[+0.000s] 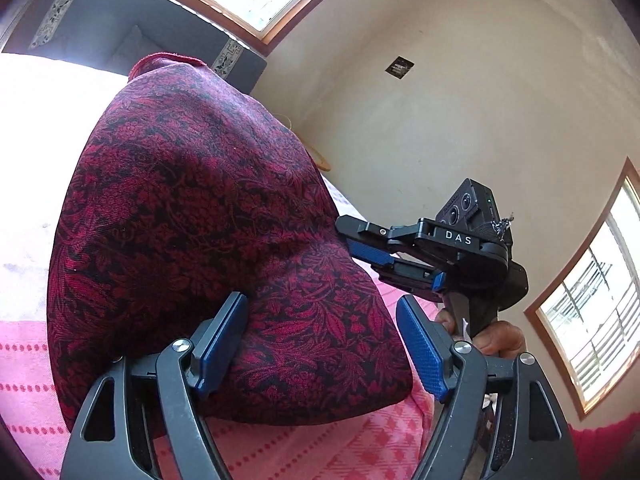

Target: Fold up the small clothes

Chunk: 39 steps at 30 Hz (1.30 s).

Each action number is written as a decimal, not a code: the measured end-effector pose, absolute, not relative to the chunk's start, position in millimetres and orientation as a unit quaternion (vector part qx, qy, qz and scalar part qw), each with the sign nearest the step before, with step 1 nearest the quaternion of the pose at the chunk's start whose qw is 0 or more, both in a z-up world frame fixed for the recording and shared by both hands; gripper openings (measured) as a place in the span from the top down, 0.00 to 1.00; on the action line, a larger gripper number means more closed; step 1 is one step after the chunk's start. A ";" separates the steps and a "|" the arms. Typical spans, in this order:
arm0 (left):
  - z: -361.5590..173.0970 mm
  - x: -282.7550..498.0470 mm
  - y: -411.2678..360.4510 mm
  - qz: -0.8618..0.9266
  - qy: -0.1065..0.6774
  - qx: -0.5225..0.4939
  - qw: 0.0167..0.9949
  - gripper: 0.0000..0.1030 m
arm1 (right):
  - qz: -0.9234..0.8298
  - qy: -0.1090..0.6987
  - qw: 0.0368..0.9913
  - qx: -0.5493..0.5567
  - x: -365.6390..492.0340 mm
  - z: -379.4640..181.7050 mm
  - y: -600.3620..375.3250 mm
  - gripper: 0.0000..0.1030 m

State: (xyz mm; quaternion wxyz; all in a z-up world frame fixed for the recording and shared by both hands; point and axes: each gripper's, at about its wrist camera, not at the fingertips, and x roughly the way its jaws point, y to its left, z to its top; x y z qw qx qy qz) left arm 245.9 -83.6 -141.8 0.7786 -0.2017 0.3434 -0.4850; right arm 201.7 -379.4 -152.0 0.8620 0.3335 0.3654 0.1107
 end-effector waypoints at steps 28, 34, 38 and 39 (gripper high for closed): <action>-155.1 237.6 -66.4 -0.473 0.320 -0.250 0.782 0.25 | 0.181 0.333 0.886 0.268 306.2 -110.8 -350.7 0.82; -155.1 234.9 -71.1 -0.479 0.329 -0.242 0.777 0.25 | 0.168 0.326 0.859 0.357 274.8 -166.1 -397.2 0.82; -153.5 234.3 -69.7 -0.480 0.332 -0.243 0.774 0.25 | 0.167 0.330 0.855 0.363 275.9 -180.6 -405.6 0.82; -153.3 234.4 -69.3 -0.480 0.333 -0.244 0.774 0.25 | 0.170 0.332 0.856 0.358 278.7 -180.4 -404.1 0.82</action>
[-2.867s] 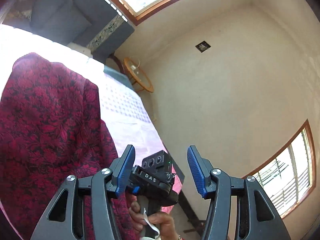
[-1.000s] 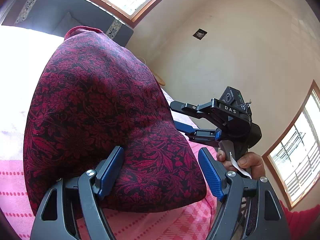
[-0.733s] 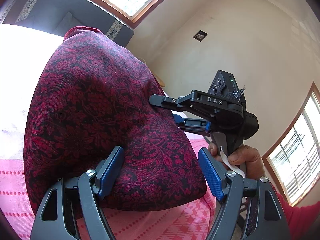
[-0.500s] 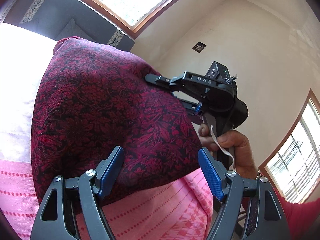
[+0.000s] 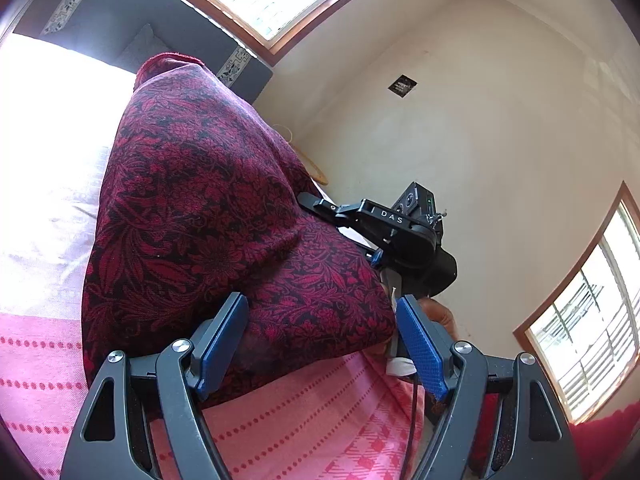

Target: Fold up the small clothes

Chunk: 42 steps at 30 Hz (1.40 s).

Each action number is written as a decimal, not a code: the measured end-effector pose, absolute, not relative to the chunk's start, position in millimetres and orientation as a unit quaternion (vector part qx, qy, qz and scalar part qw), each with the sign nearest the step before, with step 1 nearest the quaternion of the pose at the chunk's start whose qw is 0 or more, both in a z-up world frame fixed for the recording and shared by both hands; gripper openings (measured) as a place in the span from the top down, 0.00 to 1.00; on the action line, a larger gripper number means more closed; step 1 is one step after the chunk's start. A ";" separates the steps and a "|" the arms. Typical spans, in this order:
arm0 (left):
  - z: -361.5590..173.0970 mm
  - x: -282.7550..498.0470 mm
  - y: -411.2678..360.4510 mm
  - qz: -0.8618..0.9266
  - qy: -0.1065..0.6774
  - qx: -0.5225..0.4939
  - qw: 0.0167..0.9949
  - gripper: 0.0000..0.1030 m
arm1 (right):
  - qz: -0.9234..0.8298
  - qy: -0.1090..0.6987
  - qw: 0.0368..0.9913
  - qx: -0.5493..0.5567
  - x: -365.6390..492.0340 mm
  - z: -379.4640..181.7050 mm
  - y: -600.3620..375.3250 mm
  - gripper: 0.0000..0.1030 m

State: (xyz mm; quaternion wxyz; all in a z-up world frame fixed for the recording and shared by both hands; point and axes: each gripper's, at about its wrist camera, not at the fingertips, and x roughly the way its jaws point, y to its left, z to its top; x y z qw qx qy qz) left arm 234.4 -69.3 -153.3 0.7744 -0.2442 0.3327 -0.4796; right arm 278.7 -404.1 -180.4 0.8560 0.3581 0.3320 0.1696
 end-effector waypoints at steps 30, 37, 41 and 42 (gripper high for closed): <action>-149.7 235.2 -70.1 -0.480 0.340 -0.248 0.770 0.24 | 0.152 0.375 0.851 0.333 195.1 -200.8 -386.6 0.95; -148.1 234.1 -72.2 -0.477 0.344 -0.242 0.772 0.24 | 0.149 0.372 0.862 0.310 200.7 -170.5 -383.0 0.85; -147.9 233.3 -72.4 -0.477 0.344 -0.240 0.772 0.24 | 0.130 0.336 0.894 0.267 212.5 -126.1 -384.1 0.81; -147.4 233.0 -72.9 -0.477 0.344 -0.239 0.772 0.23 | 0.134 0.331 0.898 0.259 220.4 -115.5 -382.7 0.81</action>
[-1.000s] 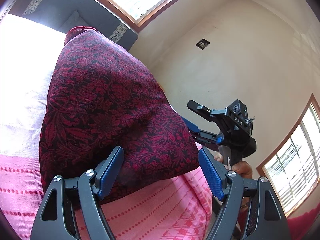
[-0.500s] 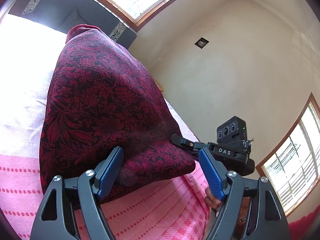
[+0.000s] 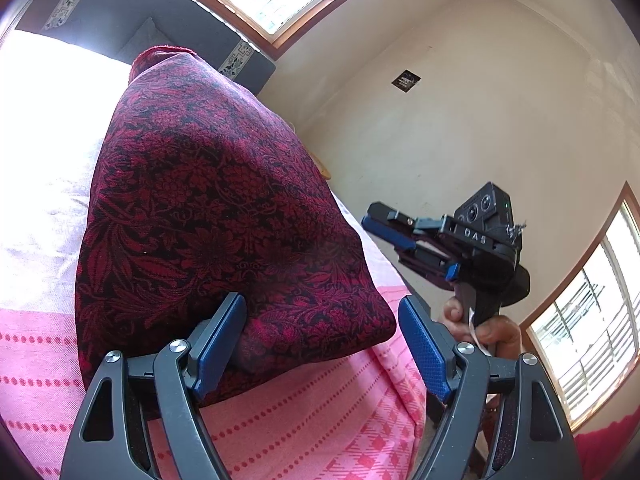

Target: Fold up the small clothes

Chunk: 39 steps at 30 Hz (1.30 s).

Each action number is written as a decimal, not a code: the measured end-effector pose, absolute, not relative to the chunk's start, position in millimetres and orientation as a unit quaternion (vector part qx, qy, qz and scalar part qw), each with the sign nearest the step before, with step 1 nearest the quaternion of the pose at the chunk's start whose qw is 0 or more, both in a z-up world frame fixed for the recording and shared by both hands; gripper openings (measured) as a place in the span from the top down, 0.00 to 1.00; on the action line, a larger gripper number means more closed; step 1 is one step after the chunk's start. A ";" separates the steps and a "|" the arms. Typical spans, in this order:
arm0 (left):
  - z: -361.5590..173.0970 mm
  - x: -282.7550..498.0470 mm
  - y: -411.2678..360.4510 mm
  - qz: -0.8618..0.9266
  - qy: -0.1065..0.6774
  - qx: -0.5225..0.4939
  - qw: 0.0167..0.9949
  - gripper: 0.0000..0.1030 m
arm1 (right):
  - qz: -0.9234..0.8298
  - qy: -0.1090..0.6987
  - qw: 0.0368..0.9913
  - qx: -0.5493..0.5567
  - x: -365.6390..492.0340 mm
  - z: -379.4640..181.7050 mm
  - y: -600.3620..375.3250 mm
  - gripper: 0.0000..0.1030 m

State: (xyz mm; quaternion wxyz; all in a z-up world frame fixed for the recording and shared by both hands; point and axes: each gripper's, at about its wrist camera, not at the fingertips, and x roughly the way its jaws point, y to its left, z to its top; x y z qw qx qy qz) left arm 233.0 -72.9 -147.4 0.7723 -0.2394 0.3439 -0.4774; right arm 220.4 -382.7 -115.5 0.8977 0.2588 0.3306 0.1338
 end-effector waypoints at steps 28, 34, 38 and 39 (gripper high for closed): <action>-140.5 227.0 -81.5 -0.481 0.344 -0.226 0.774 0.19 | 0.118 0.326 0.933 0.097 236.0 -115.6 -342.0 0.79; -139.6 226.7 -80.4 -0.480 0.344 -0.227 0.775 0.19 | 0.094 0.375 0.921 -0.041 180.2 -152.7 -297.2 0.80; -135.6 223.1 -81.1 -0.464 0.344 -0.209 0.789 0.19 | 0.083 0.367 0.925 -0.046 171.9 -175.6 -302.2 0.83; -132.2 218.7 -82.6 -0.454 0.342 -0.193 0.800 0.19 | 0.084 0.367 0.926 -0.039 173.3 -175.8 -304.9 0.83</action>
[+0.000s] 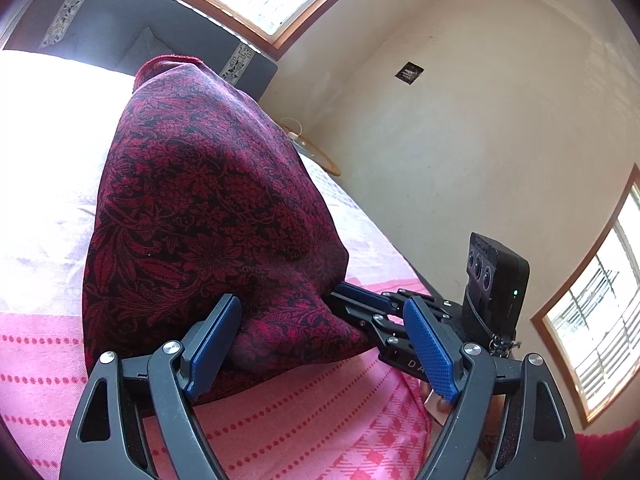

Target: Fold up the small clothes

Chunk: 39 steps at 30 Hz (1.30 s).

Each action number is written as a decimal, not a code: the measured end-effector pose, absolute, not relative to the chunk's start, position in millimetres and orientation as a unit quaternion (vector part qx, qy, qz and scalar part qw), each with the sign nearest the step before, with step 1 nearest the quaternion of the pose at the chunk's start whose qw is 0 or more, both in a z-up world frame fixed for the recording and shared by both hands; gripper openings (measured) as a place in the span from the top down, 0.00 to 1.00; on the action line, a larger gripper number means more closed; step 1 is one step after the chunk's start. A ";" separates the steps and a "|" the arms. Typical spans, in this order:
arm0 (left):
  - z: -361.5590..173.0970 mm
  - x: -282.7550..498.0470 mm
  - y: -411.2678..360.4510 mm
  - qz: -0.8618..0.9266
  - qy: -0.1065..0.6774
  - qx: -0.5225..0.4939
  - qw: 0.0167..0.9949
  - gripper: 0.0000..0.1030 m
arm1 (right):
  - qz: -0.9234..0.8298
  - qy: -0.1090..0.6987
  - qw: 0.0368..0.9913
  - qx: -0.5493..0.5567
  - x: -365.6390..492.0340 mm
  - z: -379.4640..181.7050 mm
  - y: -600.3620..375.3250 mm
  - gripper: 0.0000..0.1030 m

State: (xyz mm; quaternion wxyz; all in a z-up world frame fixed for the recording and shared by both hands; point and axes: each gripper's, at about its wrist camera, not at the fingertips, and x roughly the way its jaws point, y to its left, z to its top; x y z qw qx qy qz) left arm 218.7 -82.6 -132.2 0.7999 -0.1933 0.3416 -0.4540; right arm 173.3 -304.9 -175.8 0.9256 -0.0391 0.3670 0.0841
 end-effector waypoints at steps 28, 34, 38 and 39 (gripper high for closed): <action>-108.4 193.4 -90.9 -0.255 0.281 0.040 0.924 0.18 | 0.086 0.342 0.928 0.115 167.5 -166.7 -343.4 0.42; -113.2 199.7 -92.4 -0.241 0.280 0.050 0.928 0.18 | 0.089 0.348 0.924 0.135 172.3 -171.9 -350.9 0.38; -115.8 206.1 -82.7 -0.234 0.278 0.028 0.931 0.13 | 0.098 0.345 0.922 0.147 175.1 -171.8 -354.1 0.38; -117.2 209.0 -77.8 -0.236 0.278 0.014 0.931 0.13 | 0.104 0.340 0.921 0.158 172.4 -170.3 -356.9 0.38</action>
